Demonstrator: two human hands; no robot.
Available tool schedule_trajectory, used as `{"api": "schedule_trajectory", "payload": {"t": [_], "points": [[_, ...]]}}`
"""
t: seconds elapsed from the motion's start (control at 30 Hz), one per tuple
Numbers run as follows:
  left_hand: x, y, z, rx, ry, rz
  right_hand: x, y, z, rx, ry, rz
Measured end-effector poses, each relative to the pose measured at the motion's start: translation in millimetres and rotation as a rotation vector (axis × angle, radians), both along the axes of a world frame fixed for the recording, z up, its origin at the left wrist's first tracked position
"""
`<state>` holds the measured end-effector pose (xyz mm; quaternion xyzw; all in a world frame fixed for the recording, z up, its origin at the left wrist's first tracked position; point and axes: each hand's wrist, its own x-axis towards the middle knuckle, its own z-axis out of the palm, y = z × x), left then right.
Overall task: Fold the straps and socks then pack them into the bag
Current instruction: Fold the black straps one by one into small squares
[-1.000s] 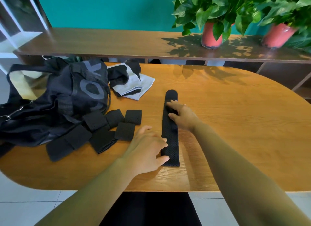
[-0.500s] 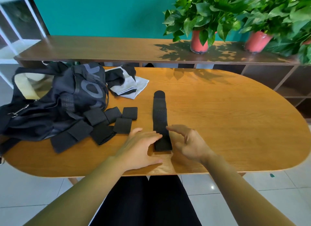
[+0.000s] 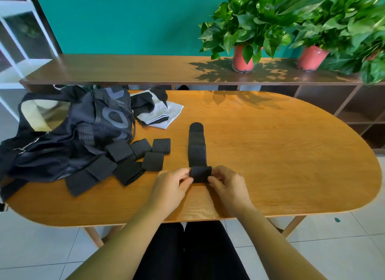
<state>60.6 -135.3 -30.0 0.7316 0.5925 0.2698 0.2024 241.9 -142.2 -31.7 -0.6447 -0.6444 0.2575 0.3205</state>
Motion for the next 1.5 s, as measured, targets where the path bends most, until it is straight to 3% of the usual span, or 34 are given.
{"api": "schedule_trajectory", "payload": {"t": [0.27, 0.83, 1.1, 1.17, 1.27, 1.33, 1.5], "points": [[10.5, 8.2, -0.2, 0.114, 0.125, 0.191, -16.8, 16.4, 1.5, -0.017, 0.004, -0.217], [12.8, 21.2, -0.3, 0.027, 0.343, 0.076, -27.5, 24.9, 9.5, -0.076, -0.204, -0.257], [10.6, 21.7, -1.4, 0.176, 0.488, -0.096, -26.8, 18.7, 5.0, -0.022, -0.295, -0.217], [11.3, 22.8, -0.3, 0.182, 0.513, -0.163, -23.0, 15.6, -0.6, 0.102, -0.279, -0.184], [7.9, 24.4, 3.9, 0.161, 0.467, -0.196, -16.3, 6.0, -10.5, 0.262, -0.329, 0.033], [4.7, 25.3, 7.6, 0.129, 0.469, -0.221, -14.4, 3.1, -12.2, 0.225, -0.358, 0.160], [-3.4, 19.2, 16.2, 0.003, 0.419, -0.314, -7.1, 1.5, -2.9, 0.129, -0.246, 0.212]]}}
